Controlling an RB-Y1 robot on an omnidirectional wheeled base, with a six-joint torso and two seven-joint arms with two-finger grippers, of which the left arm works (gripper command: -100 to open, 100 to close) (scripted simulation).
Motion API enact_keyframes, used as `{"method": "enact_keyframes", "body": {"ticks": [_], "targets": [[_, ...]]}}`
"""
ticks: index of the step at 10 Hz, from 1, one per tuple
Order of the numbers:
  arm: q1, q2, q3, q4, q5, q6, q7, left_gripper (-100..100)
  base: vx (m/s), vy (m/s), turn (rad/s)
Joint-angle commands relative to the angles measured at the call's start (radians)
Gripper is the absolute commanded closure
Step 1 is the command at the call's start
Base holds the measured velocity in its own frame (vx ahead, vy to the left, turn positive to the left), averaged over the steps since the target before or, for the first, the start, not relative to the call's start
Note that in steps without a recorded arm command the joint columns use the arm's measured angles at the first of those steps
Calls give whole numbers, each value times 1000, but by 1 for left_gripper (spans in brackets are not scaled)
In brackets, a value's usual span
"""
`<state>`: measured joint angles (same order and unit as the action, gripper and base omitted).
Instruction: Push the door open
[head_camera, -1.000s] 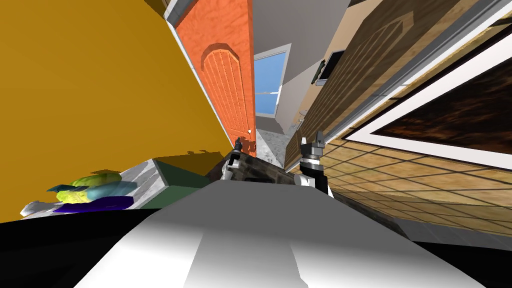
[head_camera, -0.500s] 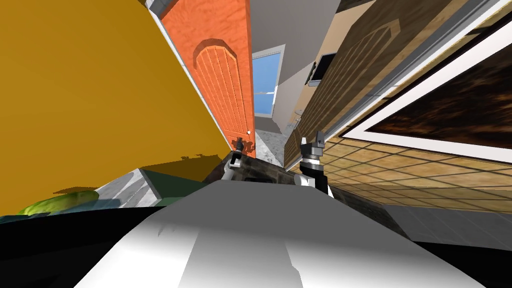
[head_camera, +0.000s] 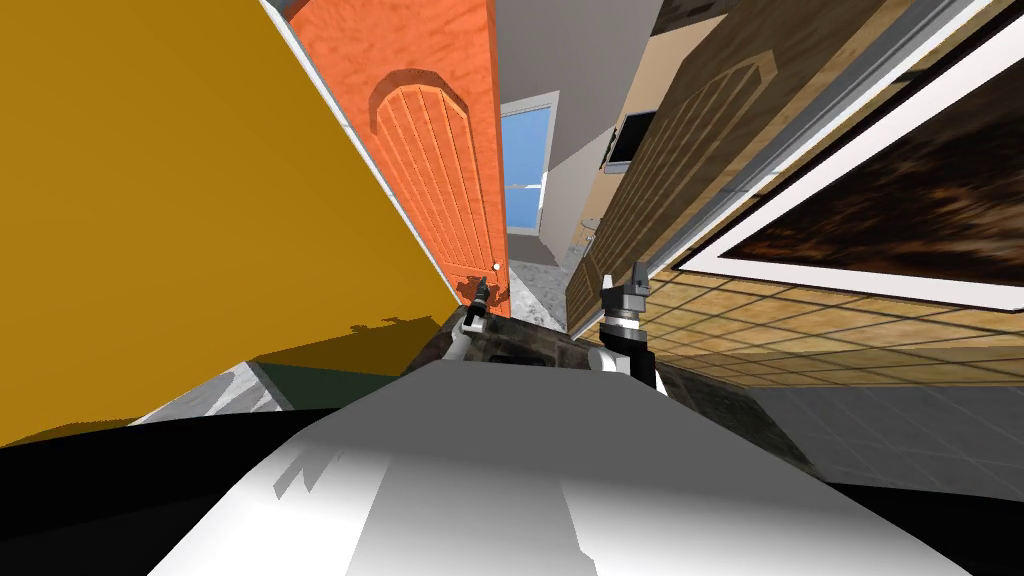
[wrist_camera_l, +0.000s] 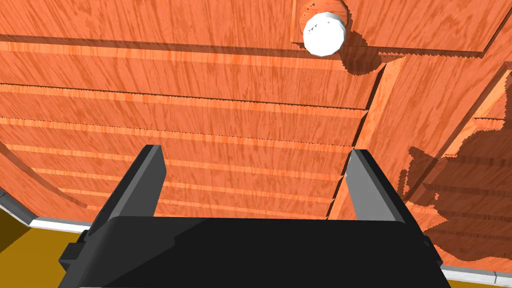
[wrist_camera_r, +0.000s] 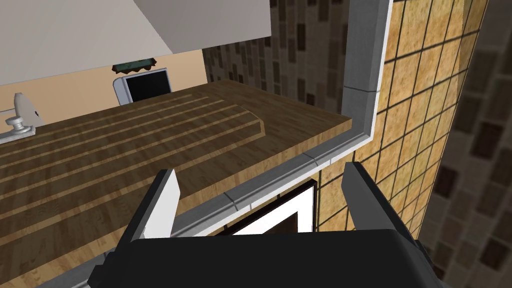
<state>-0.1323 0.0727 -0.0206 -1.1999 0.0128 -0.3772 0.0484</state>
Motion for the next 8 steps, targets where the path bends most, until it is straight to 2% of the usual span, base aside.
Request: {"method": "enact_keyframes", "body": {"ticks": [1, 8], "targets": [[-22, -3, 1, 36, 2, 1, -3, -100, 43, 101, -136], [-101, -20, 5, 165, 7, 8, -14, -100, 36, 115, -123]]}}
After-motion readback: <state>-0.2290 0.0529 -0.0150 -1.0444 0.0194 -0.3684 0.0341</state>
